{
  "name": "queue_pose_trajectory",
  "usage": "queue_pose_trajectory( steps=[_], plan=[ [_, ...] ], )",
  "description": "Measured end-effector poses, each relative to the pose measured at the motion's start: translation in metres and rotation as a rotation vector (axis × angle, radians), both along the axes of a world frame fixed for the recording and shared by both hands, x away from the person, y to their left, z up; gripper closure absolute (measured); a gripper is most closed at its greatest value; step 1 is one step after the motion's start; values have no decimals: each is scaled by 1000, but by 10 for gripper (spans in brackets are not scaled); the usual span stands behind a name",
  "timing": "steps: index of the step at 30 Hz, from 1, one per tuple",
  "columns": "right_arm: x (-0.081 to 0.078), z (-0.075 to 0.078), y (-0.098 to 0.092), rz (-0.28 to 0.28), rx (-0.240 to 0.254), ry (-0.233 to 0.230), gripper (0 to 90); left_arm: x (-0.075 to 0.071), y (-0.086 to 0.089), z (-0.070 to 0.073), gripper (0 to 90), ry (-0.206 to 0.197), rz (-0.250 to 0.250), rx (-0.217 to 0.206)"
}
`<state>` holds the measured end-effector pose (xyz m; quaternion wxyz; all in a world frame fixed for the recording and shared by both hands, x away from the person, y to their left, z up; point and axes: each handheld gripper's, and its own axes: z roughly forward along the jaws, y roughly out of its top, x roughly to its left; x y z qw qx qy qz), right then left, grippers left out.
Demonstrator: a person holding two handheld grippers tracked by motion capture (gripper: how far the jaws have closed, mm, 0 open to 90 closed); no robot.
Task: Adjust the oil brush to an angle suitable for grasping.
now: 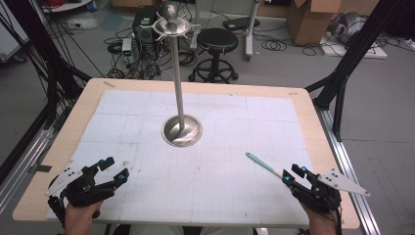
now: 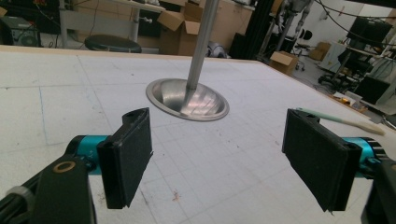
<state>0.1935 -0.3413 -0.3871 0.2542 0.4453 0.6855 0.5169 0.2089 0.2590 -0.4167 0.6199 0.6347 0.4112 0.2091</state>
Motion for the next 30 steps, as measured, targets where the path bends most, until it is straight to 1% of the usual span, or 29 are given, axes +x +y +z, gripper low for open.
queue_pose_trajectory(
  steps=[2,5,8,10,11,13,16,23,27,30],
  plan=[
    [-3,1,-5,2,6,-22,376,-1,1,1,244,-4,1,-1],
    [-6,0,-12,5,-3,-32,286,-2,0,2,244,-14,-4,-1],
    [-6,-1,-14,7,-30,-38,213,-2,-1,3,235,-21,-11,0],
    [-5,-1,-13,-1,-44,-34,183,-1,-2,3,219,-23,-14,2],
    [-5,-1,-12,-5,-41,-34,168,0,-2,2,215,-24,-17,6],
    [-3,-2,-11,-8,-53,-36,162,1,-3,2,202,-23,-17,4],
    [-2,-2,-10,-9,-55,-30,162,1,-2,2,185,-22,-22,8],
    [-1,-3,-9,-14,-48,-34,163,-2,0,3,187,-25,-8,-5],
    [-1,-4,-9,-8,-64,-27,163,-1,0,2,195,-20,-7,0],
    [-1,-4,-10,-14,-58,-31,163,0,0,2,196,-15,-7,-3]
  ],
)
